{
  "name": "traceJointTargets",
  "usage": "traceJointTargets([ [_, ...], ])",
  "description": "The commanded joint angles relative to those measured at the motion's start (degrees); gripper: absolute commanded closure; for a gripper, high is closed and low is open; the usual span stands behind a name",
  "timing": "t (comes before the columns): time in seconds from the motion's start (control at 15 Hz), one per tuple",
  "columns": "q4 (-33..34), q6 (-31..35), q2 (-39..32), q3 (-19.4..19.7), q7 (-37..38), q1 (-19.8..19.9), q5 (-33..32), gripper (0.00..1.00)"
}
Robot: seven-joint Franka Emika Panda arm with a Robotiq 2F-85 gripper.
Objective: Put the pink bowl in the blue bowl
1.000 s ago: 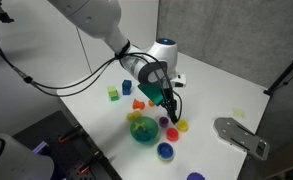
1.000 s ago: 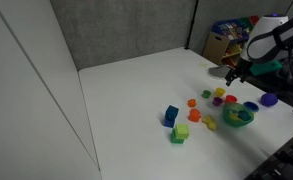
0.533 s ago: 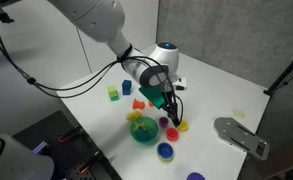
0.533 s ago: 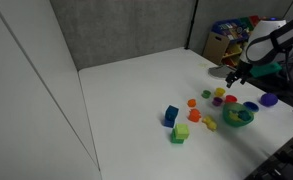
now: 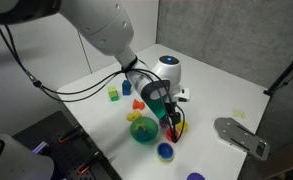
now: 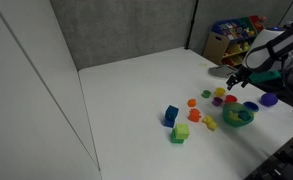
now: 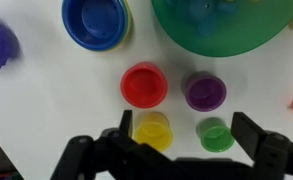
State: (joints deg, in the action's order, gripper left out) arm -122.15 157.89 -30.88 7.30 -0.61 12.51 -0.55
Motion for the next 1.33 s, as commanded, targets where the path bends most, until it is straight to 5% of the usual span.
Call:
traceJointTargets([
  [0.0,2.76,2.77,-4.72,-0.41,-1.47,2.28,2.01,0.0],
  [1.27,12.56,5.42,-18.2,0.11,-0.65,6.85,2.58,0.04],
])
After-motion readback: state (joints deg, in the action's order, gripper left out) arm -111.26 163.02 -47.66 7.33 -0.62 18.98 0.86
